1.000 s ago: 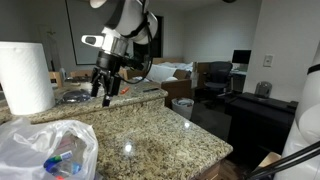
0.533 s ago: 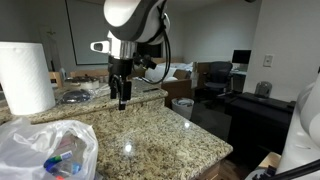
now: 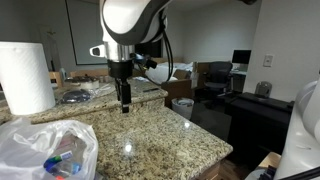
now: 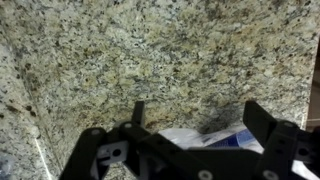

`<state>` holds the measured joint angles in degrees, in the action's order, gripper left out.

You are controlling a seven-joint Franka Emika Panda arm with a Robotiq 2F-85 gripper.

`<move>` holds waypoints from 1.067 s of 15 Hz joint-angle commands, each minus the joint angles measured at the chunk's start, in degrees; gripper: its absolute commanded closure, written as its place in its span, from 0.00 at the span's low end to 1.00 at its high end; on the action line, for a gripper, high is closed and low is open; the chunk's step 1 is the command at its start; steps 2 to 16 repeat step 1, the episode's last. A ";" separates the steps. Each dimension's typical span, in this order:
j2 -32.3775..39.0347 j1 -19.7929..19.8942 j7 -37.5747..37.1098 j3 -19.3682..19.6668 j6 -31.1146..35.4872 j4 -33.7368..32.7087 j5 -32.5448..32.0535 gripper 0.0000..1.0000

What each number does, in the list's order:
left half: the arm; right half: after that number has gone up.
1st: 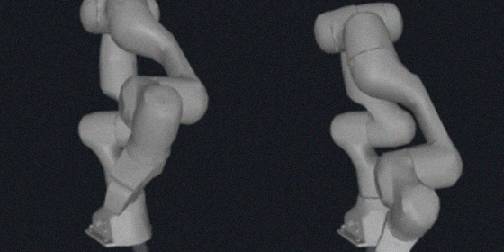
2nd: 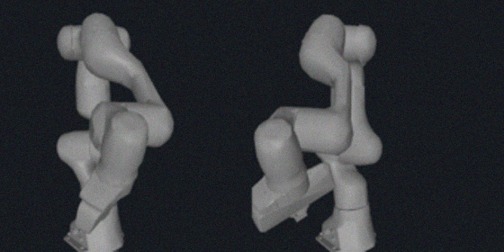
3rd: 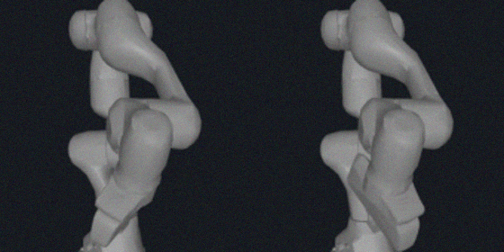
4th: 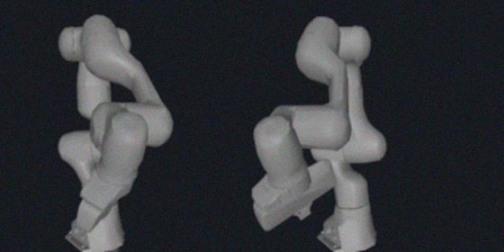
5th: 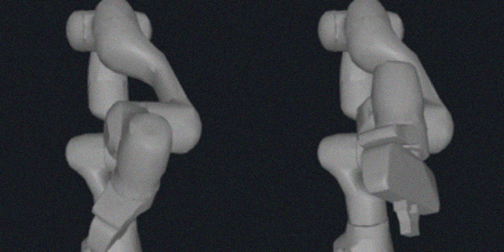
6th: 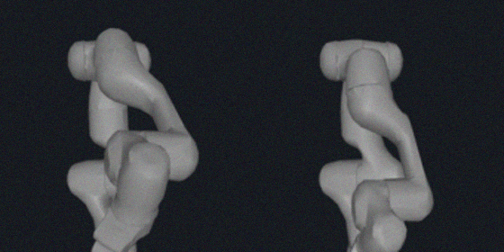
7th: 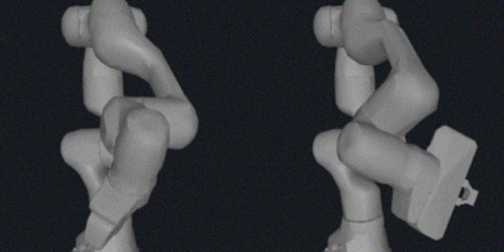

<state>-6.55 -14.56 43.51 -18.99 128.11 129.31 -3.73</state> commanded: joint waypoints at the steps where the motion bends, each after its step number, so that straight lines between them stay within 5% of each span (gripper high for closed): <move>1: 0.15 -1.38 -0.20 1.45 -0.12 -0.13 -0.23 0.00; 16: 0.15 -1.38 -0.20 1.45 -0.12 -0.13 -0.23 0.00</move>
